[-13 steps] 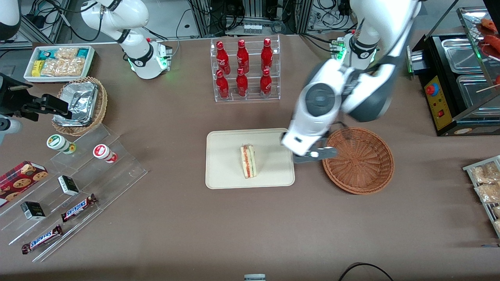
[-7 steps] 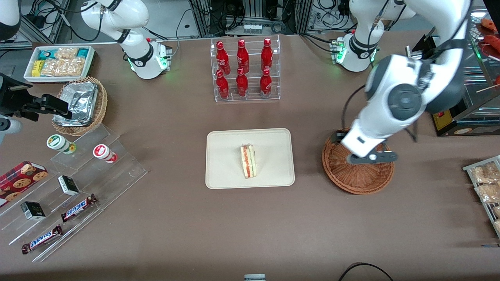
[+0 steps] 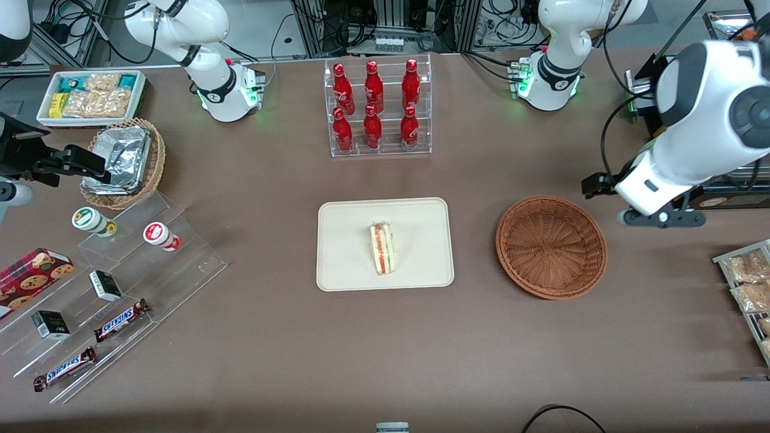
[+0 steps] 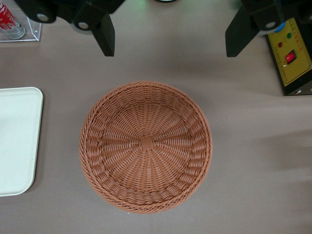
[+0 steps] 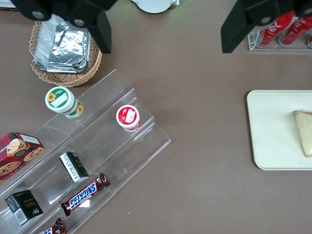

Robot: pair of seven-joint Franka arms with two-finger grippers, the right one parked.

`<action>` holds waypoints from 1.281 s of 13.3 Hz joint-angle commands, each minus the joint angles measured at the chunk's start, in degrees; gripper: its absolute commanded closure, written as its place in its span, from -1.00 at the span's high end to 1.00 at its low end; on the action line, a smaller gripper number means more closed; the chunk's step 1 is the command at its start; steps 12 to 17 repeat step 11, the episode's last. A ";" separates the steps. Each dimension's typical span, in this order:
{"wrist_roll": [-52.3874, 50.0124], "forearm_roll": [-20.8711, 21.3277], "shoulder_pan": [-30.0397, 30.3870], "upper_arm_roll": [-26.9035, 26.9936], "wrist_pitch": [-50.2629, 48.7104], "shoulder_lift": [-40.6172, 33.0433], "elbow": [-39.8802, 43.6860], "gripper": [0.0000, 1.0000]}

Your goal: Place sandwich from basket to tray

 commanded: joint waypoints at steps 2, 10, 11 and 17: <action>0.74 0.15 0.32 2.34 -6.46 -3.64 3.18 1.00; 0.66 -0.73 -1.51 5.60 -13.25 -6.72 4.25 1.00; 0.57 -0.82 -2.74 6.56 -13.25 -6.72 4.33 1.00; 0.57 -0.82 -2.74 6.56 -13.25 -6.72 4.33 1.00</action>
